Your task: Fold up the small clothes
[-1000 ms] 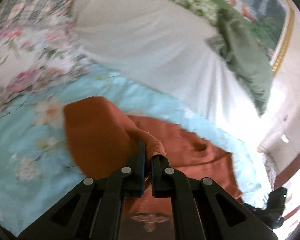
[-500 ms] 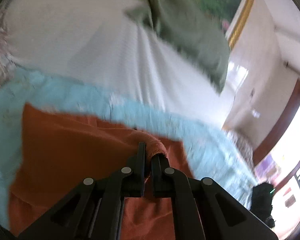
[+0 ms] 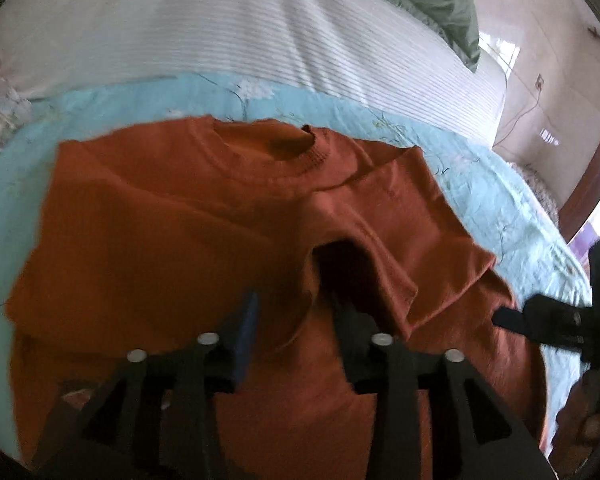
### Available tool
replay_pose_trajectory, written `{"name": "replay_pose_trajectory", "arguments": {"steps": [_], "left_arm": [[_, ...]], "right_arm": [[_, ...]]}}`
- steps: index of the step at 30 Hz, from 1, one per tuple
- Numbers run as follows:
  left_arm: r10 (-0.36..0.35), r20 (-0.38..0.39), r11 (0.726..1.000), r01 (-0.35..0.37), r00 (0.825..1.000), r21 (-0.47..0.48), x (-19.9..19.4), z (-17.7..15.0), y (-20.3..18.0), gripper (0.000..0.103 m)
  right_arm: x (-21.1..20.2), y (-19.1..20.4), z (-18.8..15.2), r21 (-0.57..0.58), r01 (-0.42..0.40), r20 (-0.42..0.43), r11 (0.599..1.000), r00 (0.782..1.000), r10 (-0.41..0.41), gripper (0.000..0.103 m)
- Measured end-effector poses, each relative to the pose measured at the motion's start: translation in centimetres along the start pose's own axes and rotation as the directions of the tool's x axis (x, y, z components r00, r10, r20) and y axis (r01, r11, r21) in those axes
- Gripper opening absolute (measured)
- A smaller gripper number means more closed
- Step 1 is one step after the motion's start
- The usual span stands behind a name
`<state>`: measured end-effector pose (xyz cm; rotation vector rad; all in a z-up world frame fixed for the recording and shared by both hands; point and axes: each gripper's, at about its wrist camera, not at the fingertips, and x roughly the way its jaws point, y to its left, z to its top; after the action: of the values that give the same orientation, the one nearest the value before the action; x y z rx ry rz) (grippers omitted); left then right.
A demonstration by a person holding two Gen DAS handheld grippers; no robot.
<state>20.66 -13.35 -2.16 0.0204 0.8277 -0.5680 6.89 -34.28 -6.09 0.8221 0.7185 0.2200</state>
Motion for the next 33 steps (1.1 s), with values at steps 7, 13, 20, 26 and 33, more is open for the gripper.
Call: {"name": "replay_pose_trajectory", "arguments": {"steps": [7,13,20,26,33], "left_arm": [[0.220,0.045,0.973,-0.216,0.975,-0.075,-5.5,-3.2,6.1,0.045],[0.362,-0.030,0.907,-0.360,0.932,-0.220,-6.3,-4.1,13.6,0.043],[0.441,-0.095,0.855,-0.450,0.893,-0.257,-2.5,-2.7,17.2,0.041],[0.450,-0.067,0.839,-0.447,0.891,-0.311,-2.0,-2.1,18.3,0.043],[0.405,-0.009,0.833,-0.373,0.914,-0.408,-3.2,-3.2,19.5,0.047]], "right_arm": [[4.3,3.1,0.1,-0.218,0.175,-0.039,0.960,0.981,-0.188,0.064],[8.6,4.3,0.6,-0.401,0.330,-0.021,0.854,0.929,-0.369,0.064],[9.4,5.2,2.5,-0.489,0.428,0.076,0.760,0.889,-0.452,0.007],[3.0,6.9,3.8,-0.478,0.567,0.336,0.670,0.824,-0.457,0.007],[4.2,2.8,2.0,-0.479,0.557,0.192,0.679,0.821,-0.538,0.010]]}}
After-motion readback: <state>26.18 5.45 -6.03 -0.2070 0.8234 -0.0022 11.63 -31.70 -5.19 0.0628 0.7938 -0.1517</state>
